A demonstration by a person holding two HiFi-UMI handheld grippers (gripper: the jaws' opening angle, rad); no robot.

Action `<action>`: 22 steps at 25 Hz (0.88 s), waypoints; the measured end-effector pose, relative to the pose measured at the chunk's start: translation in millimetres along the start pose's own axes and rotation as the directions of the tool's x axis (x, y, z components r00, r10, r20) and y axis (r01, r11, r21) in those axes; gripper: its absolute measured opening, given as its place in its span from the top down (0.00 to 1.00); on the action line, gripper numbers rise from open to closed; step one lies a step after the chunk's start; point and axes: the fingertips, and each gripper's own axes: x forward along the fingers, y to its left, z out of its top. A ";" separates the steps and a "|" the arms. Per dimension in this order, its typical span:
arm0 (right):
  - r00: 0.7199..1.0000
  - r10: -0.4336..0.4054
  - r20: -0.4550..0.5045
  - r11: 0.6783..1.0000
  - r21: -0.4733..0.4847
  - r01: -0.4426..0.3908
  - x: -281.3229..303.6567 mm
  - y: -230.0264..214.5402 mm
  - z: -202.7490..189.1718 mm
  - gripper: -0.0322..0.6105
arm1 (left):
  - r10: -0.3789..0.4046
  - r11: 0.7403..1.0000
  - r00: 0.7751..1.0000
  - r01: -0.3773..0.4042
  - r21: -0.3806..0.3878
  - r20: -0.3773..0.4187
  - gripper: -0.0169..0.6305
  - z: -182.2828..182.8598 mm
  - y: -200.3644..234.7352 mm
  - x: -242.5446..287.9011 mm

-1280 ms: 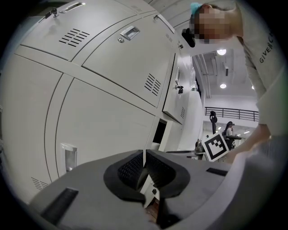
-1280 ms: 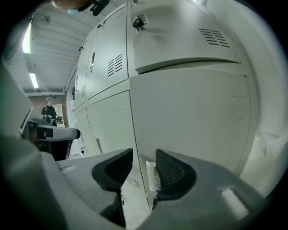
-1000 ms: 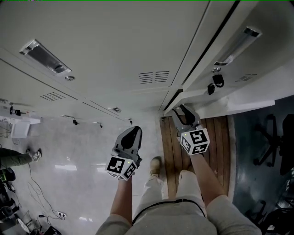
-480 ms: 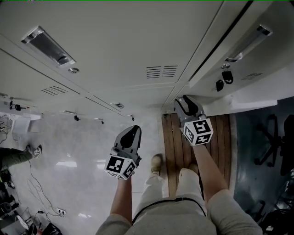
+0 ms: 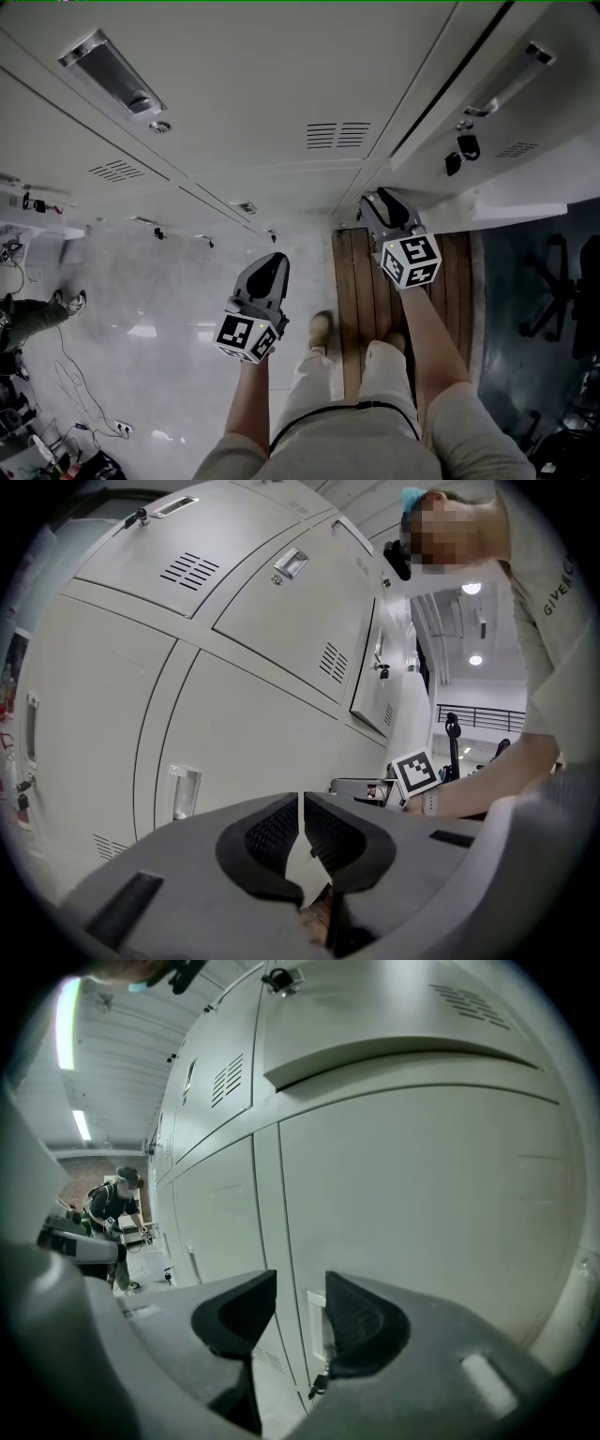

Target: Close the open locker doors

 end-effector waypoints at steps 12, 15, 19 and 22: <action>0.999 0.004 0.032 1.000 0.031 -0.005 -24.4 8.1 12.2 0.76 | 0.015 1.000 1.000 -0.016 0.019 0.010 0.95 10.2 0.1 -24.6; 0.998 -0.006 0.057 1.000 0.022 0.004 -42.4 14.8 17.8 0.90 | 0.021 0.999 1.000 -0.021 0.027 0.016 0.95 15.9 1.9 -32.3; 0.995 -0.016 0.094 0.999 0.030 0.013 -70.6 23.3 25.7 0.95 | 0.028 0.998 0.999 -0.030 0.054 0.029 0.95 29.8 1.8 -44.1; 0.992 -0.014 0.124 1.000 0.029 0.011 -91.2 29.7 35.5 0.95 | 0.031 0.997 0.999 -0.033 0.073 0.040 0.95 38.6 -0.5 -52.8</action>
